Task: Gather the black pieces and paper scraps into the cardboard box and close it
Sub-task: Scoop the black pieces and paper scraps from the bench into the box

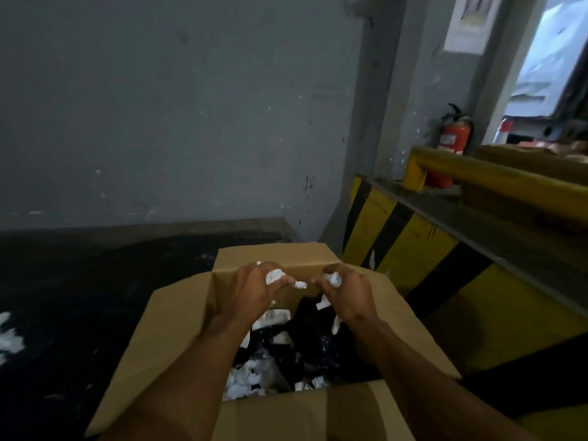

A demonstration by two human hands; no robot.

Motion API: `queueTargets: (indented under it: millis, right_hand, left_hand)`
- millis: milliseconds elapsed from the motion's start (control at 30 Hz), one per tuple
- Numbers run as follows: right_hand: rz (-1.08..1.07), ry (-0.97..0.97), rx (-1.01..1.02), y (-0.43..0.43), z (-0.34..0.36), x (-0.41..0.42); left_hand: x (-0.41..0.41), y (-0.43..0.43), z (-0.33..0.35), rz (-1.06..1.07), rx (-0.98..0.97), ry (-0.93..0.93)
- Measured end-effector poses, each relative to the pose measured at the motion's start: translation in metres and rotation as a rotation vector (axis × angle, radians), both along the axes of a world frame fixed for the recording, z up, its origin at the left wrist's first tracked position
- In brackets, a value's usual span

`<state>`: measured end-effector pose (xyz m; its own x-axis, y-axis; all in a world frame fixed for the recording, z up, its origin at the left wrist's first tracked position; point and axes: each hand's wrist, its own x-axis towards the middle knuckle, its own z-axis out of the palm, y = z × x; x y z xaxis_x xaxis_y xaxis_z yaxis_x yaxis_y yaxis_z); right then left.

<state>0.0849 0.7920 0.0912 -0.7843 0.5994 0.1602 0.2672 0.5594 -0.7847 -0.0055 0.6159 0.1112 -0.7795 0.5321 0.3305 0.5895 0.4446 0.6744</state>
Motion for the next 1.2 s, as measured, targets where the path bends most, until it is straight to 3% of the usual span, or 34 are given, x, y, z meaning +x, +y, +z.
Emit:
queueTargets:
  millis: [133,333,667,967,1200]
  right_hand:
    - [0.047,-0.051,-0.032,0.003,-0.026,-0.016]
    - [0.091,-0.158,-0.001,0.004,-0.052,-0.032]
    - [0.148,-0.165,0.051,0.010,-0.061,-0.039]
    - [0.093,-0.183,0.111,0.014,-0.058,-0.044]
    - [0.086,-0.131,0.171,0.012,-0.042,-0.030]
  left_hand:
    - [-0.018,0.003,-0.034,-0.008,-0.047,-0.133]
    - [-0.035,0.002,-0.068,0.037,-0.304,-0.162]
    - [-0.042,0.003,-0.082,0.035,-0.432,-0.217]
    - [-0.046,0.001,-0.081,0.107,-0.366,-0.206]
    - [-0.036,-0.005,-0.058,0.088,-0.308,-0.096]
